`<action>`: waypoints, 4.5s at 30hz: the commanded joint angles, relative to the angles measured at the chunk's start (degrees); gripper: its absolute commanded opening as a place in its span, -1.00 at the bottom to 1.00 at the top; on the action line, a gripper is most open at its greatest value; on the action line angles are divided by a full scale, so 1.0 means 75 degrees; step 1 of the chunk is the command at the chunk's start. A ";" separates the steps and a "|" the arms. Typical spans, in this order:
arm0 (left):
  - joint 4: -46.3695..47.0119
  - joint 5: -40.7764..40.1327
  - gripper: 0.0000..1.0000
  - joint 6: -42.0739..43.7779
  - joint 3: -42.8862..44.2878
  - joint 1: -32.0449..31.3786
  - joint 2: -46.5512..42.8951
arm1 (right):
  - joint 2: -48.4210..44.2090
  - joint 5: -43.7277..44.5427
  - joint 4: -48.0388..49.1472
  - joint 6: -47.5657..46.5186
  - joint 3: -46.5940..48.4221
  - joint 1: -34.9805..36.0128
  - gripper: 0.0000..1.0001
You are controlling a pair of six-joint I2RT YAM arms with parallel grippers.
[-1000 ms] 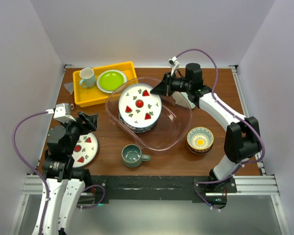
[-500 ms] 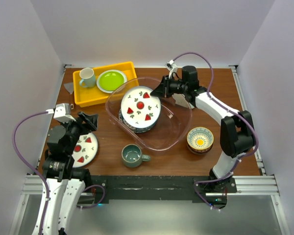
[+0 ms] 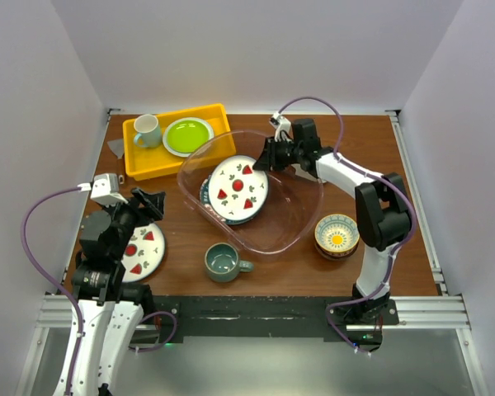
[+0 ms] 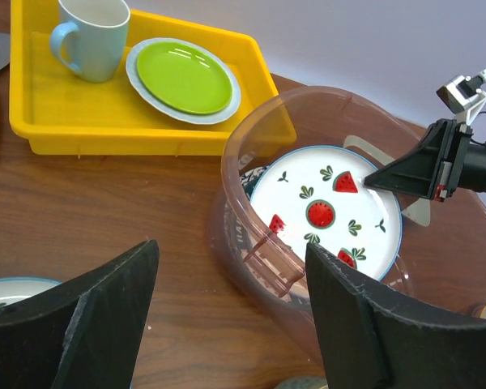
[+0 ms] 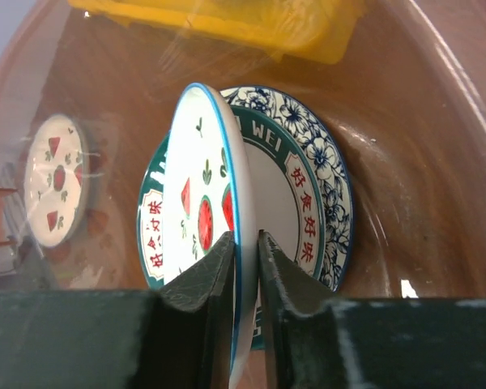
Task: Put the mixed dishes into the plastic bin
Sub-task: Place the plate in the plastic bin, then pick up the plate at the center of the board.
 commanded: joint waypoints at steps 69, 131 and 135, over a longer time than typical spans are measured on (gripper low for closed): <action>0.0176 -0.0216 1.00 -0.0021 -0.0014 -0.0040 0.0641 | -0.5866 -0.2197 0.0625 -0.2637 -0.2428 -0.1916 0.96; 0.0176 -0.0697 0.99 -0.0126 -0.0096 -0.0028 0.1497 | -0.5221 -0.2068 -0.0547 -0.4289 -0.2276 -0.1846 0.96; 0.0141 -0.0732 0.99 -0.0150 -0.0085 -0.0028 0.1567 | -0.5174 -0.2045 -0.0606 -0.4347 -0.2264 -0.1811 0.96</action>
